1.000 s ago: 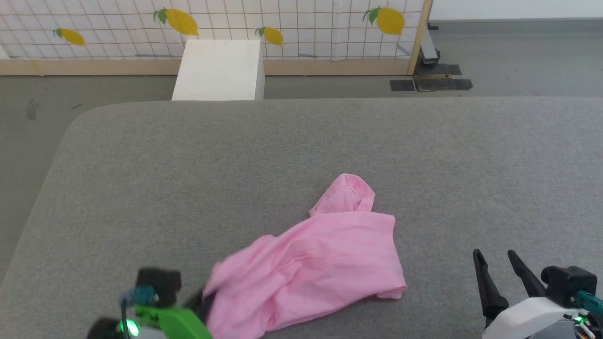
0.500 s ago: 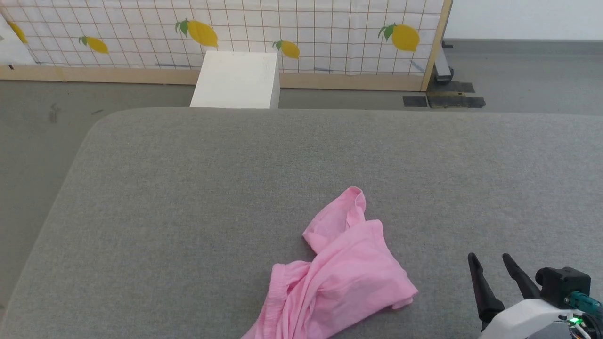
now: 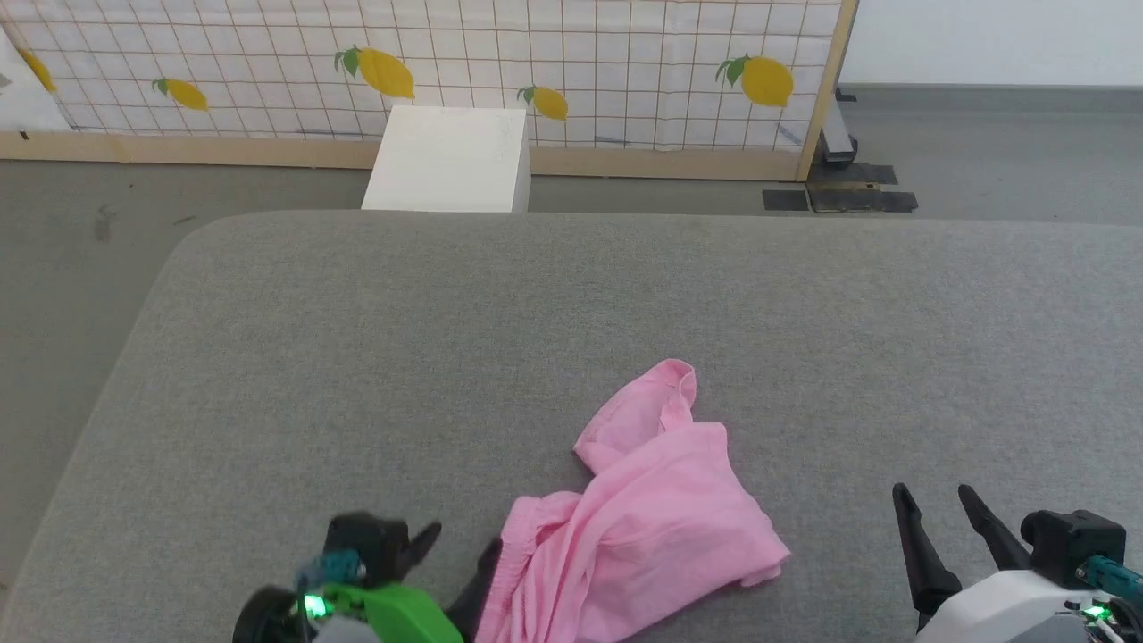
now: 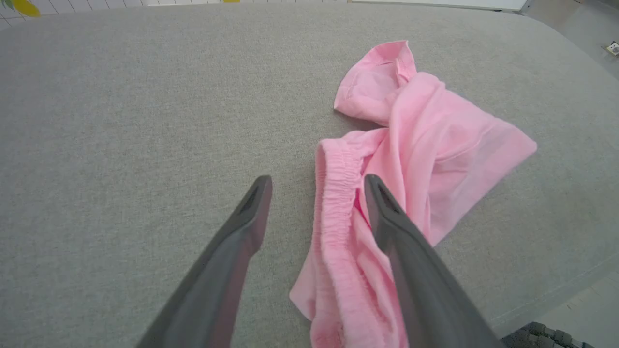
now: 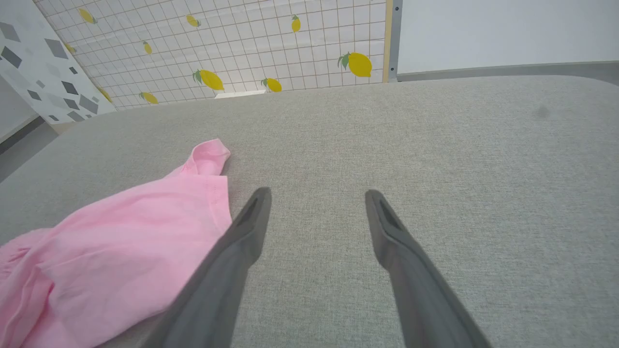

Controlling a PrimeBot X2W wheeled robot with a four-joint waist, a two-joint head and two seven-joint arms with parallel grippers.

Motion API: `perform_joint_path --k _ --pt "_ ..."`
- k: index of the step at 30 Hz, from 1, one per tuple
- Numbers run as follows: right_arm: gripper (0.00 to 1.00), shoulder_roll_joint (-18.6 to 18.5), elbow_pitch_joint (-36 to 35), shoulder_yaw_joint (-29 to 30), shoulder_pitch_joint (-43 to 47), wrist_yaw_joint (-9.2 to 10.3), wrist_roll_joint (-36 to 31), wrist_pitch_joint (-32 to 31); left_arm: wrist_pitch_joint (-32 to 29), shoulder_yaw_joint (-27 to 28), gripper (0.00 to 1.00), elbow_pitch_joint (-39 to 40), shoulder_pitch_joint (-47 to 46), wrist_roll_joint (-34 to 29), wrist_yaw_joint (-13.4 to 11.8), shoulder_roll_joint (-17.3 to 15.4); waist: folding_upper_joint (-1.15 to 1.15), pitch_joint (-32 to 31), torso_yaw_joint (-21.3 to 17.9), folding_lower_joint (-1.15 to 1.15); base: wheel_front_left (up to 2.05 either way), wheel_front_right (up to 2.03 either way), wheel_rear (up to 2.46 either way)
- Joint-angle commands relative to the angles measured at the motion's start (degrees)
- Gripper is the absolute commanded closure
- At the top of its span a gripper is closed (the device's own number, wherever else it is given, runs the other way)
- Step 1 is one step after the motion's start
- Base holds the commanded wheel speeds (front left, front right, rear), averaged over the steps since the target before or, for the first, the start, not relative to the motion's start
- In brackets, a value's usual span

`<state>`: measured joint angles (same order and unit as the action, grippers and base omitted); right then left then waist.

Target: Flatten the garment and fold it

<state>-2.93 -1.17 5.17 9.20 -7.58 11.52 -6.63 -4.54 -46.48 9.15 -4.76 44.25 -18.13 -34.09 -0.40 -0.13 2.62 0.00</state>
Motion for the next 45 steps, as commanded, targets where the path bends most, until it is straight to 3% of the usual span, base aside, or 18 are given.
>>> perform_joint_path --k 1,12,13,15,16,17,18,23,32,40,41,42,45 --pt "0.0 0.1 -0.4 0.1 0.2 0.09 0.2 -0.2 -0.5 0.6 0.0 -0.8 -2.4 -0.4 0.8 0.0 0.4 0.3 -0.2 0.0 0.0 0.0 0.0" --pt "0.0 0.1 0.1 -0.4 -1.1 0.09 0.5 -0.1 -11.1 -2.8 0.0 -15.5 -14.9 4.1 13.1 3.1 0.4 3.2 -3.7 0.0 0.0 0.0 0.0" --pt "0.0 0.1 0.4 -0.4 -1.3 0.09 0.6 0.0 -13.5 -3.8 0.0 -20.2 -17.3 4.8 15.4 4.3 0.4 4.0 -4.6 0.0 0.0 0.0 0.0" --pt "0.0 0.1 0.6 -0.4 -1.6 0.09 0.7 0.1 -15.3 -4.6 0.0 -23.2 -18.5 5.3 16.6 5.1 0.4 4.3 -5.1 0.0 0.0 0.0 0.0" --pt "0.0 0.1 0.7 -0.4 -1.8 0.09 0.8 0.2 -16.4 -5.1 0.2 -24.5 -18.9 5.5 17.3 5.5 0.4 4.5 -5.3 0.0 0.0 0.0 0.0" --pt "0.0 0.1 0.8 -0.4 -1.9 0.09 0.8 0.2 -17.4 -5.6 0.71 -26.0 -19.5 5.8 18.1 5.9 0.4 4.7 -5.5 0.0 0.0 0.0 0.0" --pt "0.0 0.1 0.9 -0.4 -2.0 0.09 0.9 0.3 -18.3 -6.1 1.0 -27.0 -19.9 6.0 18.7 6.2 0.4 4.7 -5.7 0.0 0.0 0.0 0.0" --pt "0.0 0.1 1.5 -0.4 -2.3 0.09 1.0 0.5 -19.7 -7.0 1.0 -31.1 -22.2 5.9 20.6 7.3 0.4 4.7 -6.5 0.0 0.0 0.0 0.0" --pt "0.0 0.1 2.3 0.0 -2.4 0.09 1.4 0.9 -8.9 0.6 1.0 -33.0 -30.4 4.0 16.6 7.6 0.4 3.8 -7.2 0.0 0.0 0.0 0.0" --pt "0.0 0.1 2.6 -1.4 -3.4 0.09 1.5 1.0 -7.3 4.3 1.0 -42.0 -33.4 6.2 16.8 6.7 0.4 4.4 -9.8 0.0 0.0 0.0 0.0" --pt "0.0 0.1 2.8 -1.6 -3.6 0.09 1.6 1.1 -6.7 4.5 0.7 -43.7 -33.1 6.6 17.1 7.0 0.4 4.6 -10.1 0.0 0.0 0.0 0.0" --pt "0.0 0.1 2.9 -1.7 -3.7 0.09 1.6 1.2 -6.2 4.8 0.0 -45.0 -32.8 7.1 17.4 7.4 0.4 4.7 -10.2 0.0 0.0 0.0 0.0" --pt "0.0 0.1 3.4 -1.7 -3.8 0.09 1.8 1.5 -2.6 5.6 0.0 -48.6 -32.3 7.5 17.7 8.7 0.4 4.9 -10.3 0.0 0.0 0.0 0.0"
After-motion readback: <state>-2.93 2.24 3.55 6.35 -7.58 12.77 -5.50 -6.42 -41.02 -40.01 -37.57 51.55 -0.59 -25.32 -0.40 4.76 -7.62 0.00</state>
